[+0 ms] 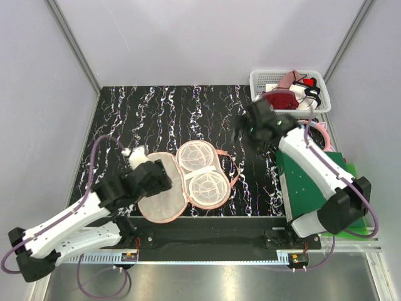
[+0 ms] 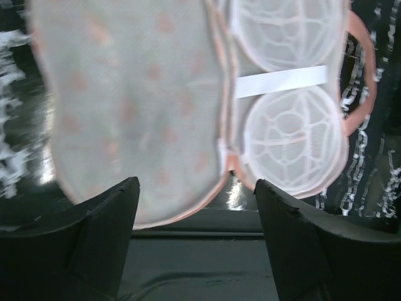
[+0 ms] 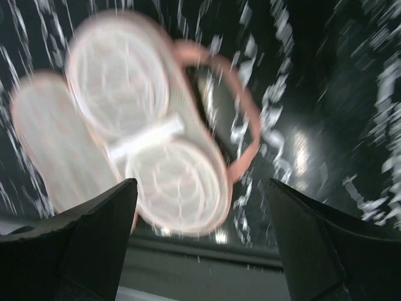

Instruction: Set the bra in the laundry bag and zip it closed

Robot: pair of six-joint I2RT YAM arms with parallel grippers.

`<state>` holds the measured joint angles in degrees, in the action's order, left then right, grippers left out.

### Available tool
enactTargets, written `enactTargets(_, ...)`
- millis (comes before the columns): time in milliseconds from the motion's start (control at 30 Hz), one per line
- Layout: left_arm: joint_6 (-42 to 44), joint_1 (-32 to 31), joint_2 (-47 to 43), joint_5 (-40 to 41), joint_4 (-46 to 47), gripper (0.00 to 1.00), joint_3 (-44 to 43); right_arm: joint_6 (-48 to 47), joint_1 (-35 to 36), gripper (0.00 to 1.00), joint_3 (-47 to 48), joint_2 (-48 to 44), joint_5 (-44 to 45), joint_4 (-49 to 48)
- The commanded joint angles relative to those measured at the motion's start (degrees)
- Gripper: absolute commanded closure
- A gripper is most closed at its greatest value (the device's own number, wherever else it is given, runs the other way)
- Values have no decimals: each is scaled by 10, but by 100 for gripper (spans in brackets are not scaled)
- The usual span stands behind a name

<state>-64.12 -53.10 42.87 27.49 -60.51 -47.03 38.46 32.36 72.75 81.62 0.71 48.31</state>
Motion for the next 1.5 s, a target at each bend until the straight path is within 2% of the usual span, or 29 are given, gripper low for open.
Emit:
enactTargets(0,103,36,92,-94,205,24,-2,-70,-128,9,176,60,123,108)
enactTargets(67,123,78,129,-171,264,25,4,-89,-197,9,255,96,108,103)
enactTargets(233,172,155,252,-300,344,27,-4,-123,-282,10,389,196,128,60)
enactTargets(467,239,197,379,-368,406,21,-28,-103,-401,11,607,378,79,50)
enactTargets(600,275,217,440,-380,404,19,-59,-109,-448,11,729,501,30,50)
enactTargets(733,321,224,497,-364,368,18,-106,-148,-474,12,829,574,30,44)
enactTargets(833,349,228,550,-357,345,17,-148,-186,-484,12,838,601,39,32)
enactTargets(1033,395,241,614,-346,324,17,-210,-247,-491,21,794,605,39,6)
enactTargets(1133,408,244,616,-337,318,17,-235,-250,-491,30,765,599,43,3)
enactTargets(1167,414,244,614,-335,314,17,-239,-247,-491,40,760,597,44,3)
enactTargets(1267,426,244,600,-329,305,16,-250,-240,-491,53,735,590,52,2)
enactTargets(1467,435,246,575,-327,296,16,-241,-256,-491,55,702,584,69,4)
